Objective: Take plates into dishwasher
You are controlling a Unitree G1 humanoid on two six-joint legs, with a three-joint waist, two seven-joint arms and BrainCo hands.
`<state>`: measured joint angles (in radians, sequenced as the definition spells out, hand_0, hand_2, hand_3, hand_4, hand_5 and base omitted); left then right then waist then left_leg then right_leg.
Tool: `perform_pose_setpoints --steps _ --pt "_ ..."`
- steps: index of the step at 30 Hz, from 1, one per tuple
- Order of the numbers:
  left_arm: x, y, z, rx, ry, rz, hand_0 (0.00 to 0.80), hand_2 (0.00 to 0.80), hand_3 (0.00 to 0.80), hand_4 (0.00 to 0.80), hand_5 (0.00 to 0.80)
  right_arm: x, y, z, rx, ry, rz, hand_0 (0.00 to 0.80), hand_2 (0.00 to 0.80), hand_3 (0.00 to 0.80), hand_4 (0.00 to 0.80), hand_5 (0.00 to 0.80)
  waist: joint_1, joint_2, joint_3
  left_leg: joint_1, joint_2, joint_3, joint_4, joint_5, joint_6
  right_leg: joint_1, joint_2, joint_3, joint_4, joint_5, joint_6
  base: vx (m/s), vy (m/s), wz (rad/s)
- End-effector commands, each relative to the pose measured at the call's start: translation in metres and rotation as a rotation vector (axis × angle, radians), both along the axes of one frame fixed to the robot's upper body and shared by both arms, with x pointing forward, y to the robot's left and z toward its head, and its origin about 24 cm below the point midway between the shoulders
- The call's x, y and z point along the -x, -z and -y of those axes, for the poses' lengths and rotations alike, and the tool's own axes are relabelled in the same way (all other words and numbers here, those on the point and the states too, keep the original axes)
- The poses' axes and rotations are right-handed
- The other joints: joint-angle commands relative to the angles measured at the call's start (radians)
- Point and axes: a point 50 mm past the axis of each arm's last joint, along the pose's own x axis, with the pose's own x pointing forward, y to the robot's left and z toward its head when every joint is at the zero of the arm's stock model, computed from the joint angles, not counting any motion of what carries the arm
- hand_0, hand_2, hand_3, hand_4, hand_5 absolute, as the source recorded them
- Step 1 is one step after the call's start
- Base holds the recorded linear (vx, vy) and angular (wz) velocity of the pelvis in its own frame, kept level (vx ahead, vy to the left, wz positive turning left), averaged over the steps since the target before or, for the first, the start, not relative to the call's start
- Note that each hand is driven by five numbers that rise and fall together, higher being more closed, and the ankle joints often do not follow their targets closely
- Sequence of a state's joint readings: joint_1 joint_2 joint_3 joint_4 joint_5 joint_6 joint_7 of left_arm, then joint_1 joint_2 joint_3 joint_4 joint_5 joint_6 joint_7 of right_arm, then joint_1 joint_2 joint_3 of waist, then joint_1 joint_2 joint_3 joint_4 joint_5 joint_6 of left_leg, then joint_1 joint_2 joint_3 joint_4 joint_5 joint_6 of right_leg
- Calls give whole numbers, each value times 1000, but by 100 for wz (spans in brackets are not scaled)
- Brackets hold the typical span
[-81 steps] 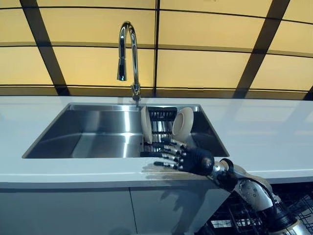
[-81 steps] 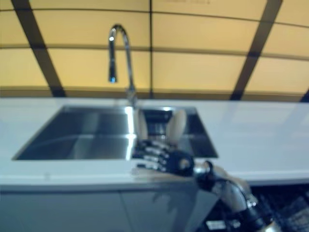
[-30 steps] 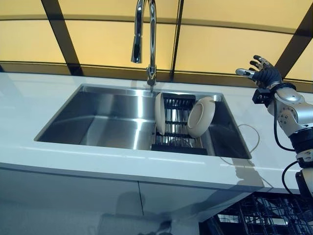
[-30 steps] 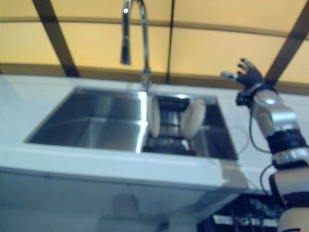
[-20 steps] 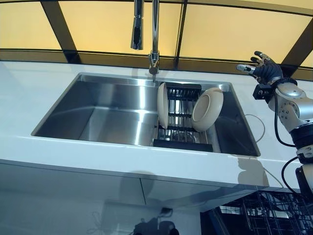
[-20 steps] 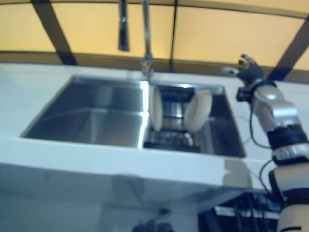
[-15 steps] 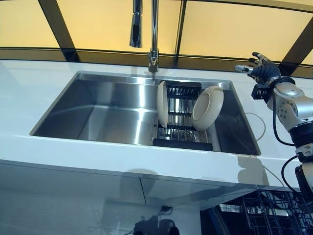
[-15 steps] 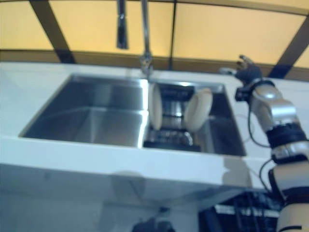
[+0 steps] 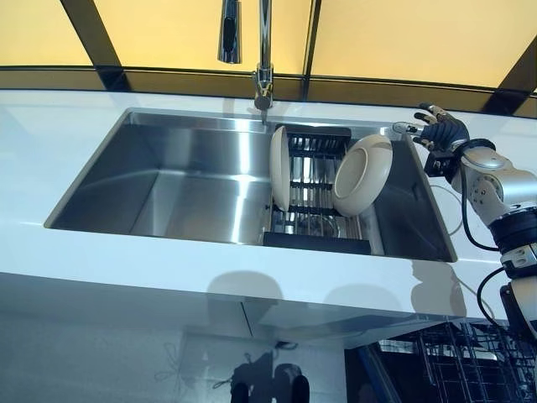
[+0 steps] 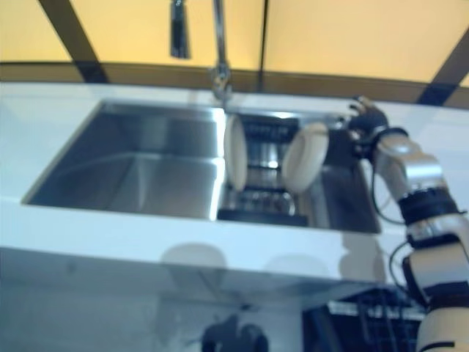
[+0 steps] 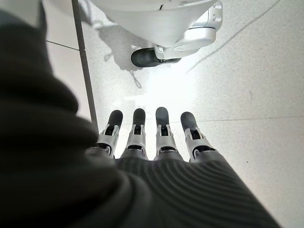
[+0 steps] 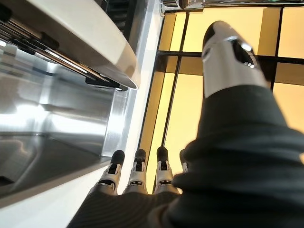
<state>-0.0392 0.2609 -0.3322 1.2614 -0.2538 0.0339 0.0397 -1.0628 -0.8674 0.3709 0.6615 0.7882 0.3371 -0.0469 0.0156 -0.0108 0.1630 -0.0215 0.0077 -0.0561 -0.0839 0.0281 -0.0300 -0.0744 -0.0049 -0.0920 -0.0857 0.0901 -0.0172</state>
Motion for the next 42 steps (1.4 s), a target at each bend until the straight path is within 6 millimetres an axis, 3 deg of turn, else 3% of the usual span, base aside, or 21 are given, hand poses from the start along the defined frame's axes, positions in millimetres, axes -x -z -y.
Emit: perform_pose_setpoints --steps 1,16,42 --pt "-3 -3 -11 -48 47 -18 0 0 0 0 0 -4 -21 -12 -16 -50 67 0 0 0 0 0 14 -35 -23 -28 -39 33 -3 -20 45 9 -31 37 -2 -20 46 0 0 0" --pt "-11 -4 -9 -37 45 5 0 0 0 0 0 -7 -1 -18 -20 -84 5 0 0 0 0 0 13 -29 -15 -33 -40 36 -3 -16 43 1 -34 41 -2 -15 47 -11 4 0" --pt "-18 -6 -8 -36 54 28 0 0 0 0 0 -3 4 3 33 -13 -32 0 0 0 0 0 4 -25 -8 -33 -39 44 -3 -16 44 -4 -33 51 -2 -9 50 -3 0 0"
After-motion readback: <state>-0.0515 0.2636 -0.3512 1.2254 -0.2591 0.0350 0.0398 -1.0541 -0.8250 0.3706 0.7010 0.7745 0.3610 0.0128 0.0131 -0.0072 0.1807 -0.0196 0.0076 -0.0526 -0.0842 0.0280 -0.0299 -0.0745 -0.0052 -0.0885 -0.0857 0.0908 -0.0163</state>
